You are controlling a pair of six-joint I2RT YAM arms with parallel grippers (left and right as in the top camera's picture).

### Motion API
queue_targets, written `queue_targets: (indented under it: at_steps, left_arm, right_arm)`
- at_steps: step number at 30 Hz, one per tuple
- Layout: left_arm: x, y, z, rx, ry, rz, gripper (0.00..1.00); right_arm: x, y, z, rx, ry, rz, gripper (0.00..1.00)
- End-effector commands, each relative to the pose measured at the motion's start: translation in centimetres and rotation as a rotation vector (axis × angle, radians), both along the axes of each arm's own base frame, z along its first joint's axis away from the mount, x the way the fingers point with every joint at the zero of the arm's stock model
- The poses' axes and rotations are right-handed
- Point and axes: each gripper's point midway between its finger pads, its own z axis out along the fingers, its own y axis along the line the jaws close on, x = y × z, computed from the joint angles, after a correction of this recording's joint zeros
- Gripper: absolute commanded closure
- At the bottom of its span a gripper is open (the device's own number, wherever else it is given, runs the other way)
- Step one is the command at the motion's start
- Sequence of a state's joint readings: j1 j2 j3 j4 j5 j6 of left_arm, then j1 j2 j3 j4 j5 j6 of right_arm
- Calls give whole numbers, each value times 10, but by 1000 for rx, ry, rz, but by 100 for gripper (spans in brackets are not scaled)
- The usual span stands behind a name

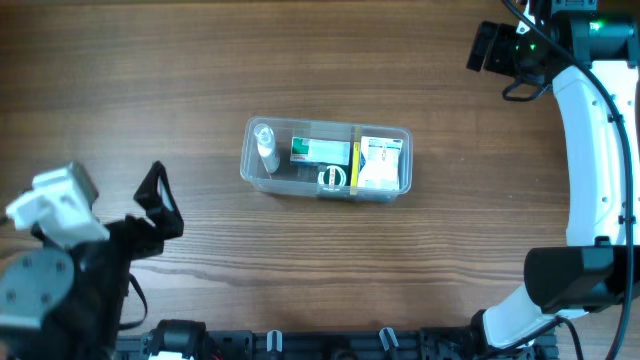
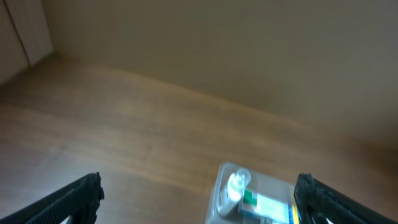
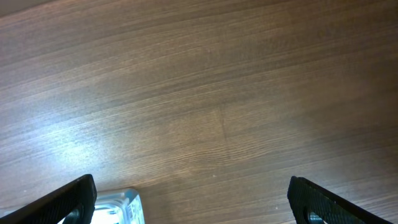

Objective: Pack container
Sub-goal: 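Release the spray bottle and retract the left arm to rest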

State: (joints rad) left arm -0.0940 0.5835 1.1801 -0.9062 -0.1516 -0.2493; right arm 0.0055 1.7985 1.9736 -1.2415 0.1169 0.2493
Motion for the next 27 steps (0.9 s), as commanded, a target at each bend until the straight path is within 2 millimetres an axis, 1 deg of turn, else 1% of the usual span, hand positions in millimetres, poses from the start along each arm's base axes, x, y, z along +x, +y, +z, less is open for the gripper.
queue_targets:
  at_steps: [1,6,10,16,19,26,27]
  left_arm:
    - [-2,1,-24,-21,-74,5,0]
    - [7,5,-39,-42,-227,24,0]
    - [23,-1,-55,-52,-363,-10,0]
    - [34,-7,-75,-51,-528,-60,0]
    - [35,-7,-86,-47,-562,-73,0]
    - [34,-4,-114,-42,-556,-57,0]
    - [35,-3,-120,-42,-550,-56,0]
  right_arm:
    - [1,-3,4,-9,-13,-19,0]
    - [1,-3,4,-9,-13,-19,0]
    - [1,-3,4,-9,-13,-18,0]
    - [1,-3,4,-9,-13,-19,0]
    - [1,-3,4,-9,-13,-19,0]
    - [1,-3,4,-9,-13,-19,0]
    - [1,-3,4,-9,-13,-19,1]
